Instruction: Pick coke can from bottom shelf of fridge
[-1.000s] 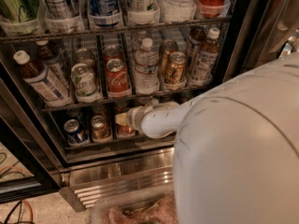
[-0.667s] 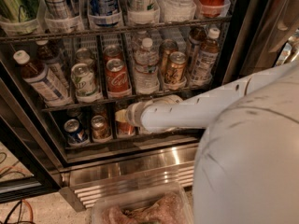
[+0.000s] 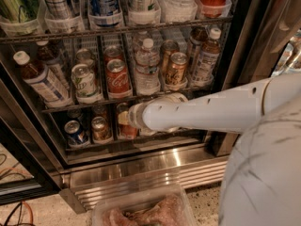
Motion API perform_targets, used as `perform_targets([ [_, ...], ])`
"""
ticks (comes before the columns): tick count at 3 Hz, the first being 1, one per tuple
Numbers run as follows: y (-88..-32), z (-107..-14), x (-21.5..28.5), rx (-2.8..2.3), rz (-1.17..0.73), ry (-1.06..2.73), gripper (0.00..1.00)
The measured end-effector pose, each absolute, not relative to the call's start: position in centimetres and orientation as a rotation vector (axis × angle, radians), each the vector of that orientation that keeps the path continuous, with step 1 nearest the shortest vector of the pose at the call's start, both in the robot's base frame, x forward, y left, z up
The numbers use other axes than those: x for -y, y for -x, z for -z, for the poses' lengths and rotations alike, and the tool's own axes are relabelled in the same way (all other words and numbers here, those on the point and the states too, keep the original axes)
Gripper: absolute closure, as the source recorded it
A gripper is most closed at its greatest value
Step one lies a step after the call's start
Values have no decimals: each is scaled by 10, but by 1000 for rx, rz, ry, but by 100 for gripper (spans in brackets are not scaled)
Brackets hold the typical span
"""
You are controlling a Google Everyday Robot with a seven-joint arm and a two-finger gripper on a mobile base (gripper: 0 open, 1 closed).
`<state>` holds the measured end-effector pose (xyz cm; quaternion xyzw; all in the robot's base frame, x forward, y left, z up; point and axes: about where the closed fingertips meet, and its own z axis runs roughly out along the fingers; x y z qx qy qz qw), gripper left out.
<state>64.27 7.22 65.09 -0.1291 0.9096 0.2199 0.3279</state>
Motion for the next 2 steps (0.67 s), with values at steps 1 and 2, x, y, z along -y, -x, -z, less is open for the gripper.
perform_targets([
  [1,-641,-650,-72,-2387,-576,339,100],
  [2,-632,-649,-71,-2410,-574,344,100],
])
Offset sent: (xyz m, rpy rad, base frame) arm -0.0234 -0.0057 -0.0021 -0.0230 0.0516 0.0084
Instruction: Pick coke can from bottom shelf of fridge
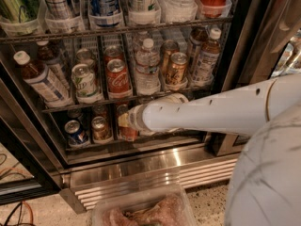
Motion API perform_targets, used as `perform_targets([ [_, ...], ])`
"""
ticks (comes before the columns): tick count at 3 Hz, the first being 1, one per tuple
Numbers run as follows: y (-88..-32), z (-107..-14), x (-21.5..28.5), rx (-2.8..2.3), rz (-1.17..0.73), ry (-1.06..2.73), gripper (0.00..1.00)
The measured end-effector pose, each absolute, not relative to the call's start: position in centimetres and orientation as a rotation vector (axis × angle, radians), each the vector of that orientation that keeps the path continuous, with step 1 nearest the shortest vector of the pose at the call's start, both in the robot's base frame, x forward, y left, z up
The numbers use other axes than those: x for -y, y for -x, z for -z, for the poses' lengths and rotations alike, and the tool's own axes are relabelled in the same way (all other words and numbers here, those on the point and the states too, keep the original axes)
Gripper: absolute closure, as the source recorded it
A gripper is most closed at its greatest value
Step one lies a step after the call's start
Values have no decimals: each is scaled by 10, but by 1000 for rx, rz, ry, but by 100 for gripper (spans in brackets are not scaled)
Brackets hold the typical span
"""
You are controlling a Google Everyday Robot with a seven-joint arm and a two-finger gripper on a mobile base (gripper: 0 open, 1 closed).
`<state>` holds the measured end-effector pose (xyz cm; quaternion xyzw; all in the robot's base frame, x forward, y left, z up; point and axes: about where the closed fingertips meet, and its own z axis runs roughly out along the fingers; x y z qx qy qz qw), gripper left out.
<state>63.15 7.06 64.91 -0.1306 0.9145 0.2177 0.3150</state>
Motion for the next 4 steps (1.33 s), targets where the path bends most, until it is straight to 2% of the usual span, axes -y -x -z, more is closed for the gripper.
perform_targets([
  [3,-531,-644,-94,-2505,-742,270,100],
  [4,-527,-645,-100,-2505,-753,282,100],
])
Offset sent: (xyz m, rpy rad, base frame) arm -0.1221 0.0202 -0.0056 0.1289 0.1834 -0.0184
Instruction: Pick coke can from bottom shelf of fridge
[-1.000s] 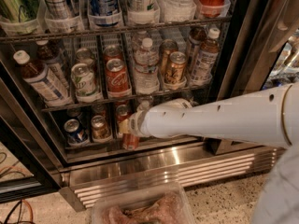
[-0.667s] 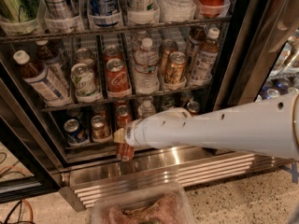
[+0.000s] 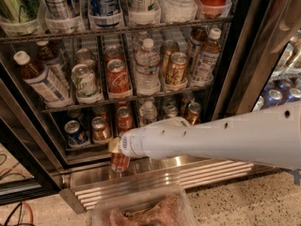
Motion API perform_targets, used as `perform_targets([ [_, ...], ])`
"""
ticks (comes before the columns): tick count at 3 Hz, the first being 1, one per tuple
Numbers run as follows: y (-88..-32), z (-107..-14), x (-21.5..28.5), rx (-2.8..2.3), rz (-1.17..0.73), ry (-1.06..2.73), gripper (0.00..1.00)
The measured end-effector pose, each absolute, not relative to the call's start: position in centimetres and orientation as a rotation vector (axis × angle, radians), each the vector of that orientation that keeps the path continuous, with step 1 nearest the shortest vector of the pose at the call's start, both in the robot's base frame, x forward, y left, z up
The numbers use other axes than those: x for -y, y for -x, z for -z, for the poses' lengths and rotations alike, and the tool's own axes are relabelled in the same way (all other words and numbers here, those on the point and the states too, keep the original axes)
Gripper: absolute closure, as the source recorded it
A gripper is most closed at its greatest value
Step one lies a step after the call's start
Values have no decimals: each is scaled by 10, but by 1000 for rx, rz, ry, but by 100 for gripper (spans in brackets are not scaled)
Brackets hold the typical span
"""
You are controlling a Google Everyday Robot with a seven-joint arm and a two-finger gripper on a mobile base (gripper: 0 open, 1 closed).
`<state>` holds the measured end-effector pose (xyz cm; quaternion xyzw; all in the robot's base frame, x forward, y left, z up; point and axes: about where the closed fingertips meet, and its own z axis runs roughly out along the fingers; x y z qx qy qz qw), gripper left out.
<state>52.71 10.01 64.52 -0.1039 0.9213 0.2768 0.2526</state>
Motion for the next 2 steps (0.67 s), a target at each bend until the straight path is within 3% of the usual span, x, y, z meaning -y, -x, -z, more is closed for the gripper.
perform_targets([
  [2,-470,-651,-104,-2610,-776,243,100],
])
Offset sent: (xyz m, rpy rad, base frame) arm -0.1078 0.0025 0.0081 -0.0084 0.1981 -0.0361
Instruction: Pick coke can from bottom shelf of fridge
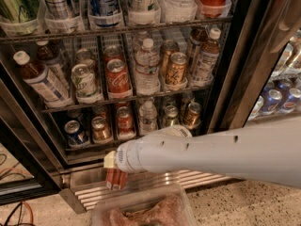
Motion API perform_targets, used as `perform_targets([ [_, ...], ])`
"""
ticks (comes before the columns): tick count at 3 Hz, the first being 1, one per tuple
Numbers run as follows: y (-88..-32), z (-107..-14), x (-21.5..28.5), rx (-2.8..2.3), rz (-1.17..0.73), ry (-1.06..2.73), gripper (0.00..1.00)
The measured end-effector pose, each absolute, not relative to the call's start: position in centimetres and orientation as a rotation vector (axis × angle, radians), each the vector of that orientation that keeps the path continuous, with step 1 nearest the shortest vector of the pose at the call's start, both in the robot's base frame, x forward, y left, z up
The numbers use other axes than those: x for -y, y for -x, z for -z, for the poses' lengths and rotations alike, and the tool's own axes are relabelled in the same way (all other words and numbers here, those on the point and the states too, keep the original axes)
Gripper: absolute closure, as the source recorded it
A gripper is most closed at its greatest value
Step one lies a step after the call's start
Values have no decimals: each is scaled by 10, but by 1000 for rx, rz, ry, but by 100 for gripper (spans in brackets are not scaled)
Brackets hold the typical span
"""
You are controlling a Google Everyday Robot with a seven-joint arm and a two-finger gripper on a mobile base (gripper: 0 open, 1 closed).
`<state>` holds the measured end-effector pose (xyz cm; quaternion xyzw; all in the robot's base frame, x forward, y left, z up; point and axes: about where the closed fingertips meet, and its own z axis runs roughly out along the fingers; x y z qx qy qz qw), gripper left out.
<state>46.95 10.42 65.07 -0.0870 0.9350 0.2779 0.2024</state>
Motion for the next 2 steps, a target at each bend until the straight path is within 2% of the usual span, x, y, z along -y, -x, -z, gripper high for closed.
perform_targets([
  [2,-417,-648,-107,-2687,-822,137,100],
])
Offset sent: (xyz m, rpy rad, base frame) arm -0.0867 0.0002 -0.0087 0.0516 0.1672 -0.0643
